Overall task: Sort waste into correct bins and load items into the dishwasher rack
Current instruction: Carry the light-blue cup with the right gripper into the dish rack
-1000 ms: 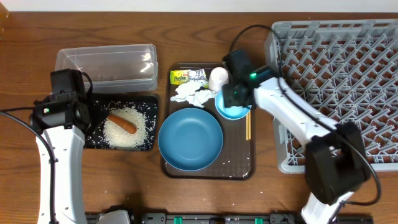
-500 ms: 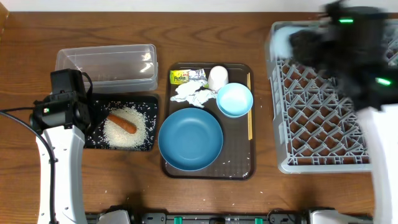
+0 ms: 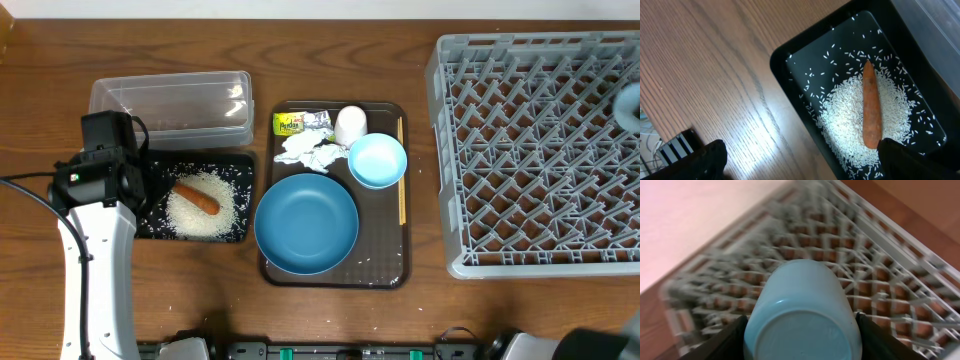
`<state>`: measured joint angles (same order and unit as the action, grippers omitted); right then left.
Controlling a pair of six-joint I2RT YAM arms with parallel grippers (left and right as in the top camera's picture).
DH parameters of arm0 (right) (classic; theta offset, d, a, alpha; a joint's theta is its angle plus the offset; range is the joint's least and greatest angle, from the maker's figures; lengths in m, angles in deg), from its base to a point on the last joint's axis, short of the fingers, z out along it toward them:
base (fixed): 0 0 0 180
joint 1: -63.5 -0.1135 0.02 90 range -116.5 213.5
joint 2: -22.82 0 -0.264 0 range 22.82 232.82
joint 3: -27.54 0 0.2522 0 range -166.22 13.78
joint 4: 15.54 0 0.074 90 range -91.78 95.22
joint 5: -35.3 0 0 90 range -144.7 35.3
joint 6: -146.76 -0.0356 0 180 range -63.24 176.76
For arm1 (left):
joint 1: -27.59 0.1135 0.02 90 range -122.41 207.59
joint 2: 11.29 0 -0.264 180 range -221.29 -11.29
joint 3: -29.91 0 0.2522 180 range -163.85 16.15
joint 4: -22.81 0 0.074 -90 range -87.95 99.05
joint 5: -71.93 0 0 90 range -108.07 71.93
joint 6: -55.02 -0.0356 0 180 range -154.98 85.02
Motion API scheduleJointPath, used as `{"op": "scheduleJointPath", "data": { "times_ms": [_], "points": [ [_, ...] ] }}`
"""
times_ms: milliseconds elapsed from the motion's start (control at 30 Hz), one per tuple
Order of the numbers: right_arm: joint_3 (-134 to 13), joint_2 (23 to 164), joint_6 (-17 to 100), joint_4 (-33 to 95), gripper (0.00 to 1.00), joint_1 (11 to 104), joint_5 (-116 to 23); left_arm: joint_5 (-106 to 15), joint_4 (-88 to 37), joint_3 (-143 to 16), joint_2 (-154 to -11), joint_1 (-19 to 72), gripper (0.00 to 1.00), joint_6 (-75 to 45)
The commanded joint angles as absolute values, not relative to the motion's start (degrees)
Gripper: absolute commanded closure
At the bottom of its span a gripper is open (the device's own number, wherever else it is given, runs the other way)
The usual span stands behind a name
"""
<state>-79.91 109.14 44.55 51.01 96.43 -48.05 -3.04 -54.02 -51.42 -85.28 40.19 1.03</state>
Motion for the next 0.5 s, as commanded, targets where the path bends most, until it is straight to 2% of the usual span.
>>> {"op": "scheduleJointPath", "data": {
  "times_ms": [0,200,467],
  "points": [
    [-80.12,113.62,46.10,51.80,0.39,99.60,-51.07,-2.15,-54.33,-52.10,-85.46,40.43,0.02,1.34],
    [-80.12,119.57,46.13,53.05,0.44,102.38,-56.18,-2.15,-54.30,-52.10,-85.46,40.43,0.02,1.34],
    [-80.12,123.39,46.76,52.70,0.40,102.60,-60.44,-2.15,-54.33,-52.10,-85.46,40.43,0.02,1.34]
  ]
}}
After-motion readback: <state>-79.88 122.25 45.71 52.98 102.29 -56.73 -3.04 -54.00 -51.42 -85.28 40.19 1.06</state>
